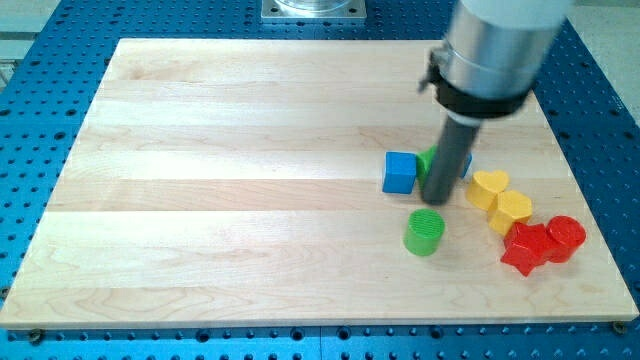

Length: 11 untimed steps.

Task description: Separate the green star and the blue triangle from each other

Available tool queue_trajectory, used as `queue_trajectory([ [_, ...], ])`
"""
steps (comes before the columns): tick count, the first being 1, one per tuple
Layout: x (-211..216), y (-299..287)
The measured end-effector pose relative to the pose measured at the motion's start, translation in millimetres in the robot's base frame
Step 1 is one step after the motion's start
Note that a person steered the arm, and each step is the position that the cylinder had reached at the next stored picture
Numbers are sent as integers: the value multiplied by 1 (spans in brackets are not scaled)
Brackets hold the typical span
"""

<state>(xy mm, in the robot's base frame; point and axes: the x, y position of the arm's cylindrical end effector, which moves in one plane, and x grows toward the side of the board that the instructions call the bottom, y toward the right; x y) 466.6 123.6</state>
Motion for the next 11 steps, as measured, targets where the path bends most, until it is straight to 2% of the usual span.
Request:
queue_trajectory([
  [1,-25,-16],
  [3,-1,-16],
  [4,-19,-16],
  [6,-34,43],
  [10,-66,95],
  [11,-65,49],
])
